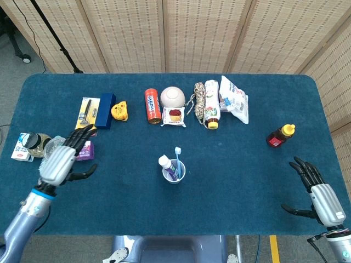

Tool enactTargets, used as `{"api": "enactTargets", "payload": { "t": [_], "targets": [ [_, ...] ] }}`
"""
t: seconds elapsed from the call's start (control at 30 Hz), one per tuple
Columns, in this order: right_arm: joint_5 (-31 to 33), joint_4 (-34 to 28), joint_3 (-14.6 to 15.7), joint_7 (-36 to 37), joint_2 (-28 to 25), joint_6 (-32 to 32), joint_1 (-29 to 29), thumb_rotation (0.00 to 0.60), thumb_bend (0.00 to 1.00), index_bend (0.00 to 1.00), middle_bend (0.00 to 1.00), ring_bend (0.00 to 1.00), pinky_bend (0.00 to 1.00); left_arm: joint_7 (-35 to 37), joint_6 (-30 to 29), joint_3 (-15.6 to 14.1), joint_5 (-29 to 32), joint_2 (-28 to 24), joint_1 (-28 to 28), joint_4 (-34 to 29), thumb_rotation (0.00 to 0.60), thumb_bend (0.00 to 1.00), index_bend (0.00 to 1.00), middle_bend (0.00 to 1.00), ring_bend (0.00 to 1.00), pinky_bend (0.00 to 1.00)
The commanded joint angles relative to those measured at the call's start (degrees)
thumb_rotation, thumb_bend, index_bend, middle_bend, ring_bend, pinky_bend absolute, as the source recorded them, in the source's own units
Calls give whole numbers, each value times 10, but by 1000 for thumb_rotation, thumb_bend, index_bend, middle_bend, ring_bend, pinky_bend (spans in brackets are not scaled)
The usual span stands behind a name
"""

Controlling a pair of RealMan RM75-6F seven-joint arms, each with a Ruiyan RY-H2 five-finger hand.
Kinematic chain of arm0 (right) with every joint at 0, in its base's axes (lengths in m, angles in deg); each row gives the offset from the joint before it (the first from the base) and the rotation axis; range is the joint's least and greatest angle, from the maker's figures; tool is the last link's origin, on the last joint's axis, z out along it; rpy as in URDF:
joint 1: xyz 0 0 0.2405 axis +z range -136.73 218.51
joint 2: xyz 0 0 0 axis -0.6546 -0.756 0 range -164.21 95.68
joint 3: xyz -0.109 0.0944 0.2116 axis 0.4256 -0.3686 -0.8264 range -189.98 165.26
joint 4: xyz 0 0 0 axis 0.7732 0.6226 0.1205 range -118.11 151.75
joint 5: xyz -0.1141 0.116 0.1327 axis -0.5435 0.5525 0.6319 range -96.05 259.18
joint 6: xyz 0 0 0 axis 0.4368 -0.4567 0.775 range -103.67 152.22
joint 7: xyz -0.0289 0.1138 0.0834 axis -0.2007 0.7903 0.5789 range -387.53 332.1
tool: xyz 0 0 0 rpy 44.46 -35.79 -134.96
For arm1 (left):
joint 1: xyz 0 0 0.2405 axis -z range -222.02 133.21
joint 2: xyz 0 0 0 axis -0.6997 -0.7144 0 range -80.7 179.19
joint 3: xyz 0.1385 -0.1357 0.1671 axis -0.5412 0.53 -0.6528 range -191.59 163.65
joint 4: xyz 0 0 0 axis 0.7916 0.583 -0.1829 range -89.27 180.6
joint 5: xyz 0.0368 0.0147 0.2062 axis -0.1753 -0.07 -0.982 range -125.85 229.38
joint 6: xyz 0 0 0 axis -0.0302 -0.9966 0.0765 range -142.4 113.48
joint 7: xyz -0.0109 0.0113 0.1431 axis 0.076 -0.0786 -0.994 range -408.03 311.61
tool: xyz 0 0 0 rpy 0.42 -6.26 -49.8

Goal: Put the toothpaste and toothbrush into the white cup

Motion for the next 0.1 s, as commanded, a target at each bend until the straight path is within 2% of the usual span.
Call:
{"api": "enactTargets", "payload": {
  "t": [0.03, 0.1],
  "targets": [
    [2, -1, -2, -4, -2, 3, -2, 600, 0, 0, 0, 0, 0, -9, -105, -49, -33, -6, -87, 62, 600, 327, 0, 0, 0, 0],
    [5, -1, -4, -9, -3, 6, -4, 600, 0, 0, 0, 0, 0, -10, -130, -65, -26, -9, -118, 74, 600, 328, 0, 0, 0, 0]
  ]
}}
